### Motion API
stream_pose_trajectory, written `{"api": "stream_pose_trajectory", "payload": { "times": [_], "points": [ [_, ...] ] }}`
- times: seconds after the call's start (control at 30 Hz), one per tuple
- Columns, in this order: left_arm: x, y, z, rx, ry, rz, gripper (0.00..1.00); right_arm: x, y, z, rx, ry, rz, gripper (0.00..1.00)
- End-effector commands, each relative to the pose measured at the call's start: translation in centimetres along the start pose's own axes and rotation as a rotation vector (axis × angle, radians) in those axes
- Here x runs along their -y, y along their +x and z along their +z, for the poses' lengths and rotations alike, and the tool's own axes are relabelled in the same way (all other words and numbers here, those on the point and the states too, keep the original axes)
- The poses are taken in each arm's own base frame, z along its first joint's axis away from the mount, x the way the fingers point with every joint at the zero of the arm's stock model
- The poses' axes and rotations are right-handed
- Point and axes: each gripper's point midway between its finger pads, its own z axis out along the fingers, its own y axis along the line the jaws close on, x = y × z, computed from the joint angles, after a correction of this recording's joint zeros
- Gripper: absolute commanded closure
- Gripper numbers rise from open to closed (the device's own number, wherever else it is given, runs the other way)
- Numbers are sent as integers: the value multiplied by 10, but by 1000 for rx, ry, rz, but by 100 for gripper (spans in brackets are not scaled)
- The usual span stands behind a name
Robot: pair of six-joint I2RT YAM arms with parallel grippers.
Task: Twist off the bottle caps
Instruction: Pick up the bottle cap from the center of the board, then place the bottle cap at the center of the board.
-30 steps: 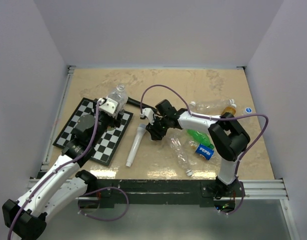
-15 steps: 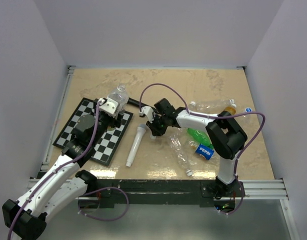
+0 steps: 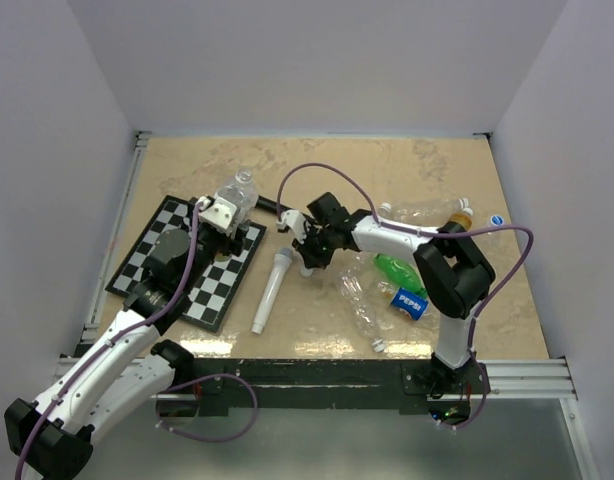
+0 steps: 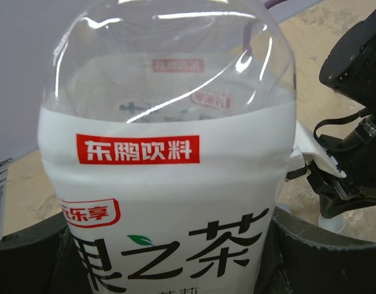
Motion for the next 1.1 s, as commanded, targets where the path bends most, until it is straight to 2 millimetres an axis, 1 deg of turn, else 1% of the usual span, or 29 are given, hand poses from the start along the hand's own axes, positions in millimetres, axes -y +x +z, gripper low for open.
{"api": "stream_pose_trajectory", "payload": {
  "times": [0.0,0.03,0.1,0.13,0.2,0.27,0.3,0.33,0.4,0.5,0.57,0.63,0.7,0.8,0.9,0.97,1.0,1.07],
  "points": [
    [-3,-18,-1,67,-4,6,100,32,-42,-44,123,74,-16,100],
    [-4,-17,-1,65,-4,8,100,42,-44,-52,136,93,-1,100],
    [-3,-18,-1,68,0,8,100,69,-44,-69,160,146,33,100],
    [-3,-19,-1,70,3,8,100,86,-45,-79,174,183,53,100],
    [-2,-19,-1,72,5,9,100,124,-47,-98,191,283,98,100],
    [-2,-19,-1,73,7,11,100,167,-45,-115,199,410,160,100],
    [-1,-19,-1,72,10,11,100,191,-51,-128,225,476,182,100],
    [-2,-20,-1,73,8,11,100,213,-50,-134,226,533,209,100],
    [-1,-19,-2,73,10,13,100,248,-45,-139,218,619,257,100],
    [-1,-19,-2,74,9,16,100,290,-39,-135,205,664,320,100],
    [-1,-18,-2,72,11,17,100,311,-32,-128,186,672,359,100],
    [-1,-17,-1,70,12,21,100,326,-23,-118,168,677,385,100],
    [0,-17,-1,69,18,21,100,338,-13,-111,151,690,407,100],
    [2,-17,0,69,28,25,100,354,-1,-110,143,709,436,100],
    [4,-17,1,69,37,24,100,361,10,-104,129,705,456,98],
    [4,-17,1,69,40,24,100,363,13,-102,126,704,459,94],
    [5,-16,2,66,43,24,100,363,16,-100,120,702,460,91],
    [6,-15,2,66,47,26,100,364,15,-102,127,699,461,82]
  ]
}}
